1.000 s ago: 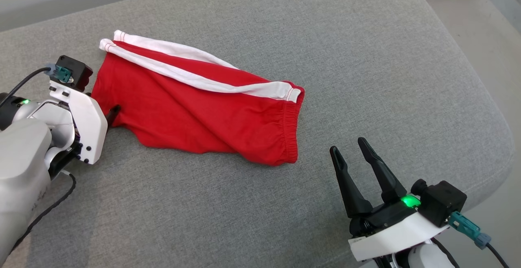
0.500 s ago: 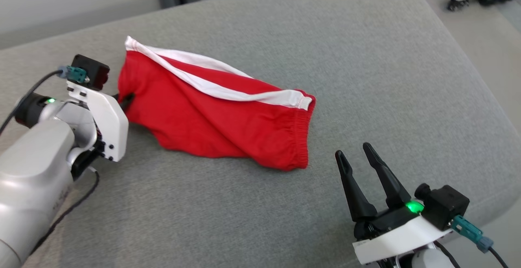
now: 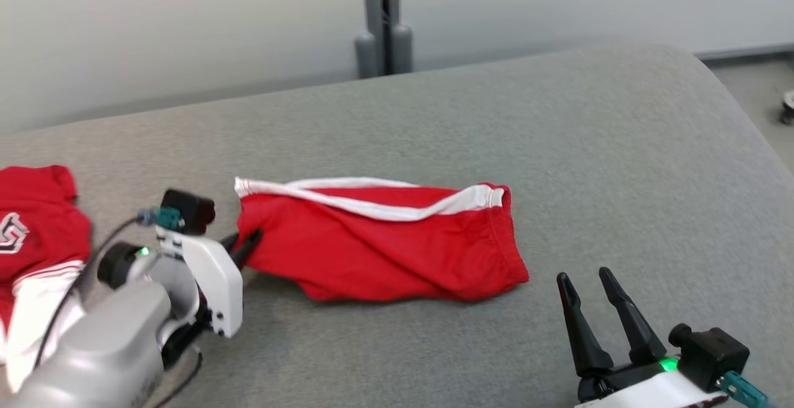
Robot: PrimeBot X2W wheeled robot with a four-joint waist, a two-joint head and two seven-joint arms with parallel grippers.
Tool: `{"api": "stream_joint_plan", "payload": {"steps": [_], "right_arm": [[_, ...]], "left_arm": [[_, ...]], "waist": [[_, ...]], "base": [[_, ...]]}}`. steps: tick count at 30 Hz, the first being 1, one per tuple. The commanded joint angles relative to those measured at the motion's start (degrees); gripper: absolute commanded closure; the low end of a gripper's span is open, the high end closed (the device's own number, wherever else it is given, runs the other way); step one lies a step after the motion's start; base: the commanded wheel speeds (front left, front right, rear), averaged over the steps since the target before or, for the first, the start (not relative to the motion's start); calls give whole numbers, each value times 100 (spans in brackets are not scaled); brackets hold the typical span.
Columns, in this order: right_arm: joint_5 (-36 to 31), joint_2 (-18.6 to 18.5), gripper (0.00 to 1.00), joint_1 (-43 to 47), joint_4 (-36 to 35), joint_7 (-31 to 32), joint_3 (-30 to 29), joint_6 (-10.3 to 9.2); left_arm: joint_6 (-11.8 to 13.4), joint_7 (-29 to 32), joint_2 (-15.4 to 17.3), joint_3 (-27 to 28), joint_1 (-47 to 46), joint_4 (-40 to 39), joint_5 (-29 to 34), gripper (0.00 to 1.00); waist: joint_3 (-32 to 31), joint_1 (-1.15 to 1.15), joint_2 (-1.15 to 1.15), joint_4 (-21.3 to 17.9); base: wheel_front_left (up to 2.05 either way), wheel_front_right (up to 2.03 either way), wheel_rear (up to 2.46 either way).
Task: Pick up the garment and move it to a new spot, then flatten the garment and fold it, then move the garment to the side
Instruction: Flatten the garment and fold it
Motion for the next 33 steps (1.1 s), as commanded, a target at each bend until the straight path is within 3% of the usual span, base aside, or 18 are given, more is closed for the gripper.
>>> {"api": "stream_joint_plan", "payload": {"steps": [1, 9, 10, 11, 12, 17, 22, 23, 33], "right_arm": [[-59, -37, 0, 109, 16, -29, -83, 1], [-111, -116, 0, 226, 79, -29, -126, 1], [-105, -134, 0, 230, 97, -29, -109, 1], [-99, -149, 0, 238, 111, -29, -91, 1], [-97, -168, 0, 246, 133, -29, -78, 1], [-136, -212, 0, 256, 173, -29, -85, 1], [-106, -217, 0, 289, 103, -29, -241, 1], [-106, -217, 0, 289, 103, -29, -241, 1], [-191, -205, 0, 239, 13, -29, -482, 1]], "left_arm": [[52, -131, -40, 29, 221, -22, -71, 100], [232, -654, -395, 55, 1031, -19, -239, 100], [259, -749, -436, 72, 1056, 15, -215, 90], [298, -859, -475, 91, 1096, 57, -181, 51], [341, -964, -530, 133, 1157, 100, -163, 0], [594, -1190, -683, 444, 1285, 188, 224, 0], [871, -1193, -567, 1627, 1619, -448, 1017, 0], [871, -1193, -567, 1627, 1619, -448, 1017, 0], [1091, -1196, -550, 4053, 2683, -2061, 2887, 0]], "waist": [[-245, 0, 0, 305], [-304, 0, 0, 515], [-319, 0, 0, 524], [-341, 0, 0, 528], [-366, 0, 0, 531], [-492, 0, 0, 579], [-597, 0, 0, 762], [-597, 0, 0, 762], [-755, 0, 0, 1123]], "base": [[0, 0, 0], [0, 0, 0], [0, 0, 0], [0, 0, 0], [0, 0, 0], [0, 0, 0], [0, 0, 0], [0, 0, 0], [0, 0, 0]]}}
